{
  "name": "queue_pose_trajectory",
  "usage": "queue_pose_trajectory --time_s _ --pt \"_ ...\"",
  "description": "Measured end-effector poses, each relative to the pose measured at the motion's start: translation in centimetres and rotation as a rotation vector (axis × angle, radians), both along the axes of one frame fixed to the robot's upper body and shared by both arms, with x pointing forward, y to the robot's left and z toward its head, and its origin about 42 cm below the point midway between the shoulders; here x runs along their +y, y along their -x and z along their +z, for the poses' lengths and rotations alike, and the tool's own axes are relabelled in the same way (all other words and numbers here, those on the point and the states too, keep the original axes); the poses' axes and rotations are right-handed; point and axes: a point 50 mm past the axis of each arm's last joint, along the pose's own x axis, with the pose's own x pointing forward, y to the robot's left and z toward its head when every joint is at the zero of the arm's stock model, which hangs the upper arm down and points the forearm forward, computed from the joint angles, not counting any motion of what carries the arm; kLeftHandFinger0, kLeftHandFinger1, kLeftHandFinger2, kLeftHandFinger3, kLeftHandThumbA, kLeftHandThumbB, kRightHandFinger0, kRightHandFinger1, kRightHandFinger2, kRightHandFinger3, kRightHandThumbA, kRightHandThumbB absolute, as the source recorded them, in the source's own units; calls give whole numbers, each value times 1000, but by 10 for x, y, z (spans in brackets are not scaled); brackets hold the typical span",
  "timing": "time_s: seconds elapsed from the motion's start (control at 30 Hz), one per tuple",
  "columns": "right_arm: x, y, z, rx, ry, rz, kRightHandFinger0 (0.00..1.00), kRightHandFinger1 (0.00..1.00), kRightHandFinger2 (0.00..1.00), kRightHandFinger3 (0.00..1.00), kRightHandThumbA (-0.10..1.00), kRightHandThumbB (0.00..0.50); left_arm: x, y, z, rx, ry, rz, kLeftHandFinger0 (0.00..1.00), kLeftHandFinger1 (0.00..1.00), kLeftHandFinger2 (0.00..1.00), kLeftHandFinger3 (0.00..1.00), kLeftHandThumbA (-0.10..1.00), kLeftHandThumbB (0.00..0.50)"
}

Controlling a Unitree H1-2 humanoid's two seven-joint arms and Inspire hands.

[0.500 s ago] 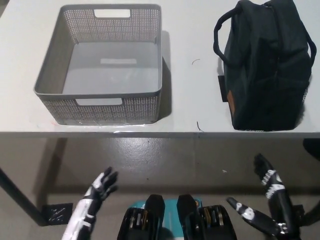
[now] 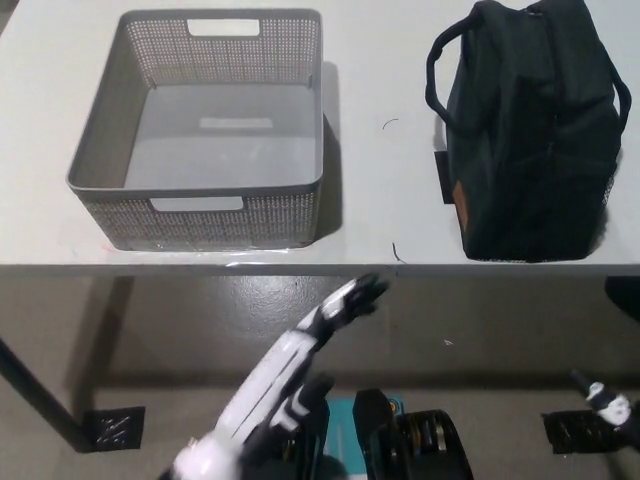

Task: Use both hands to pick up a lunch bag on the right hand side and place it into a container on the left hand side

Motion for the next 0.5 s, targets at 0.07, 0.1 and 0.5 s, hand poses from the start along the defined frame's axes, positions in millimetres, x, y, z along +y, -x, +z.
queue_pose_trajectory --time_s 0.07,0.1,0.5 --pt "-7 -5 7 -24 -12 -19 1000 1000 1000 1000 1000 176 -9 -12 18 -44 3 -15 1000 1000 1000 1000 1000 335" --pt "-11 -8 10 -37 -21 -31 1000 1000 1000 1000 1000 167 -14 -18 27 -61 2 -21 1000 1000 1000 1000 1000 340" --pt "-23 -62 70 -206 -129 -34 1000 1000 1000 1000 1000 179 -78 -96 101 -38 65 -60 1000 1000 1000 1000 1000 404"
